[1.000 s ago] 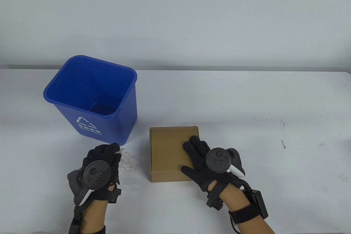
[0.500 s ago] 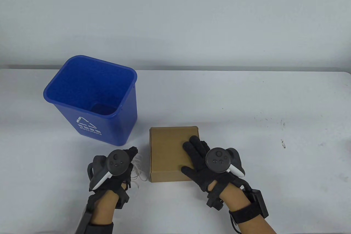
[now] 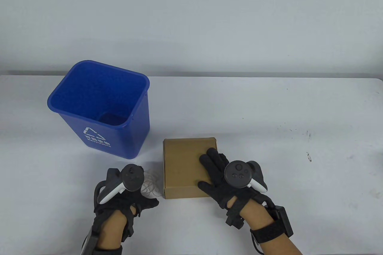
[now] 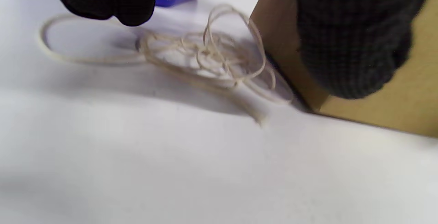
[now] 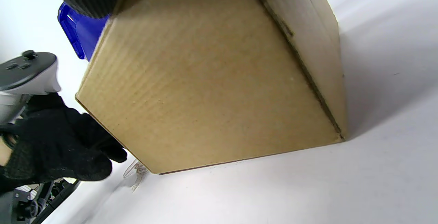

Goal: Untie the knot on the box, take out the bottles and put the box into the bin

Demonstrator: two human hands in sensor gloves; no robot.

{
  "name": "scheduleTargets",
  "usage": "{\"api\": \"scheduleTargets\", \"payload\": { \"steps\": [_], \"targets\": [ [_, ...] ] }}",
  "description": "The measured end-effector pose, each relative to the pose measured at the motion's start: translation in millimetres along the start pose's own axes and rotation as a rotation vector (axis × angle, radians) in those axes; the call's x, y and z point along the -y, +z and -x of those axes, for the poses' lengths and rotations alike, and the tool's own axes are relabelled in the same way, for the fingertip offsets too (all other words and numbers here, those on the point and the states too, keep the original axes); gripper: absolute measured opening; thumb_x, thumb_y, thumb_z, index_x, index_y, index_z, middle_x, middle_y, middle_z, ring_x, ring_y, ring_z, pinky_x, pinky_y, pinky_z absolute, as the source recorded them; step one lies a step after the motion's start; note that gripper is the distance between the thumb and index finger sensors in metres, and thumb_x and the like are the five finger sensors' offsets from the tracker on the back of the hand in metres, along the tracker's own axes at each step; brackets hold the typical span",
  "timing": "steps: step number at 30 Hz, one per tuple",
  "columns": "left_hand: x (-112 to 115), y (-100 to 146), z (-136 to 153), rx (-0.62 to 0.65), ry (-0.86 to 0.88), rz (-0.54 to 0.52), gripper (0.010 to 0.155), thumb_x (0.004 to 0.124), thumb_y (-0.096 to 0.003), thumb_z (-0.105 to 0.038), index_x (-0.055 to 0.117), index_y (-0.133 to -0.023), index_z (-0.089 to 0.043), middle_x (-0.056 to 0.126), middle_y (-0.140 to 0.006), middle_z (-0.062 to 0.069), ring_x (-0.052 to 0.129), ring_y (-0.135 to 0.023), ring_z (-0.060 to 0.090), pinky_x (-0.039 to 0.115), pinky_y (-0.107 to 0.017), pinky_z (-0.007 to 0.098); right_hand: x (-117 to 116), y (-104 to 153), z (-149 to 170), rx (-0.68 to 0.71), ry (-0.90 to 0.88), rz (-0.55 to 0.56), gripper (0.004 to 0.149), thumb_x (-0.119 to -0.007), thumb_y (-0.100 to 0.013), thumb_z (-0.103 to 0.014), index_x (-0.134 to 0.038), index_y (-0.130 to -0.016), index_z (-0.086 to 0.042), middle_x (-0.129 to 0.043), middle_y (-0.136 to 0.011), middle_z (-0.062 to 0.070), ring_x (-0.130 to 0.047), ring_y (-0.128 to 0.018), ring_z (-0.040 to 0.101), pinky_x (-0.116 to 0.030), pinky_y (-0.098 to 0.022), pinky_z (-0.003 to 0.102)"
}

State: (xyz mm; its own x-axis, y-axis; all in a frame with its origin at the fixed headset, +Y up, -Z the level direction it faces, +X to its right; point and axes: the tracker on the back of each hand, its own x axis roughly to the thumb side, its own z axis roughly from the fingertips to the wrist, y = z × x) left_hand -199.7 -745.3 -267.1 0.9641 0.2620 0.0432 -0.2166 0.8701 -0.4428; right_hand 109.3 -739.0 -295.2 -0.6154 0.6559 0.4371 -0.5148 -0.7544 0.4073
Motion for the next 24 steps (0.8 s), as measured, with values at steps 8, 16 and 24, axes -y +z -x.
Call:
{"api": "scheduleTargets", "payload": {
  "steps": [8,16,24],
  "targets": [
    [4,-20,-5,-0.071,-0.164,0.046,0.092,0.089,-0.0398,-0.05,0.041,-0.114,-0.023,0.034,-0.116,0.013,0.052,-0.098,0.047,0.06,-0.069,0.06,0,0,0,0.0,0.0,0.0,0.081,-0.058,-0.05,-0.058,-0.017,-0.108,-0.019,0.007,-0.109,0.006,-0.015,-0.093,0.066,-0.034,-0.063,0.074],
    [-7,-21,-8,-0.089,-0.222,-0.15,0.063,0.095,-0.0391,-0.045,0.077,-0.097,-0.028,0.073,-0.102,0.002,0.083,-0.088,0.037,0.079,-0.059,0.053,0,0,0,-0.001,0.007,0.001,0.082,-0.058,-0.05,-0.058,-0.016,-0.108,-0.019,0.007,-0.109,0.006,-0.015,-0.093,0.066,-0.034,-0.062,0.074],
    [-6,-18,-18,-0.043,-0.252,-0.271,0.039,0.1,-0.0384,-0.037,0.095,-0.077,-0.031,0.094,-0.084,-0.004,0.099,-0.072,0.03,0.086,-0.051,0.048,0,0,0,-0.001,0.008,0.002,0.082,-0.058,-0.05,-0.058,-0.016,-0.108,-0.019,0.007,-0.108,0.006,-0.015,-0.093,0.066,-0.034,-0.062,0.074]
  ]
}}
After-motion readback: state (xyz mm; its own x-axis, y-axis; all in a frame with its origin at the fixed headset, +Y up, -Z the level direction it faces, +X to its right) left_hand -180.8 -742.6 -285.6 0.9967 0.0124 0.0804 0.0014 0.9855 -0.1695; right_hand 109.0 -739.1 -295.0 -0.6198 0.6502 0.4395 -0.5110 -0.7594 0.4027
